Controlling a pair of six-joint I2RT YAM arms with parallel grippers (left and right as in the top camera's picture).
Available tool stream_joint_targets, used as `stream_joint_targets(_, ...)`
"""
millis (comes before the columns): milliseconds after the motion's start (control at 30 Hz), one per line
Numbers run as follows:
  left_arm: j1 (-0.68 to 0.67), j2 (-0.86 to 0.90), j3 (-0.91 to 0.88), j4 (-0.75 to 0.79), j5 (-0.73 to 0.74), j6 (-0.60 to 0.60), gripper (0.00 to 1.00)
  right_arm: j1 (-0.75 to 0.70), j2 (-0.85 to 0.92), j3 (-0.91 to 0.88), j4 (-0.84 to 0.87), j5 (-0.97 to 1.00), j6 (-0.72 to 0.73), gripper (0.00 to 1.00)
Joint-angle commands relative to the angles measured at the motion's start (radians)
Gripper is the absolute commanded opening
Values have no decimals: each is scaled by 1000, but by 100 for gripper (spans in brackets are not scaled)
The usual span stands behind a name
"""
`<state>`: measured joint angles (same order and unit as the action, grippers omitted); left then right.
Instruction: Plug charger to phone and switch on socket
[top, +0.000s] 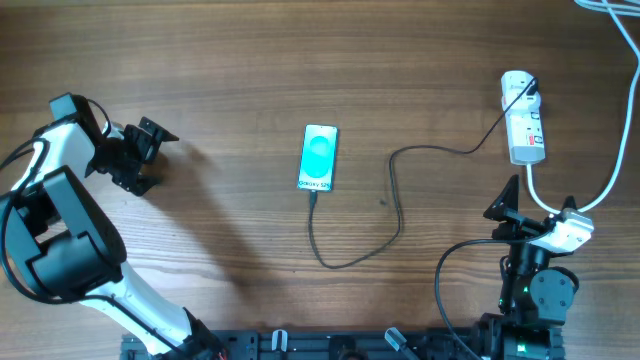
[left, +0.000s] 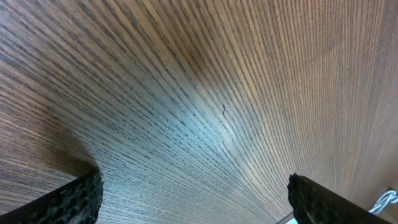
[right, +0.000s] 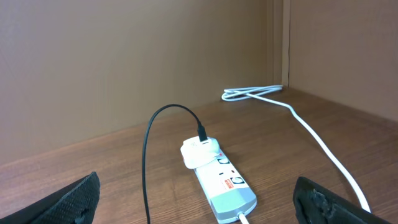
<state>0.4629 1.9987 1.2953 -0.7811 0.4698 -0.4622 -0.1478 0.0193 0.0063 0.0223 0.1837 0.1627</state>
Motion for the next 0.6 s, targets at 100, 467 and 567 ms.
stream_joint_targets(100,-1,40,-34,2,-66,2,100,-18,-16,-1,0,-8,-5,100)
stream_joint_targets(467,-1,40,-34,3,-66,2,100,-24,-16,-1,-16,-283,-14,100)
stream_joint_targets(567,-1,40,-34,2,-66,2,100,-24,-16,-1,-14,-320,-125,100)
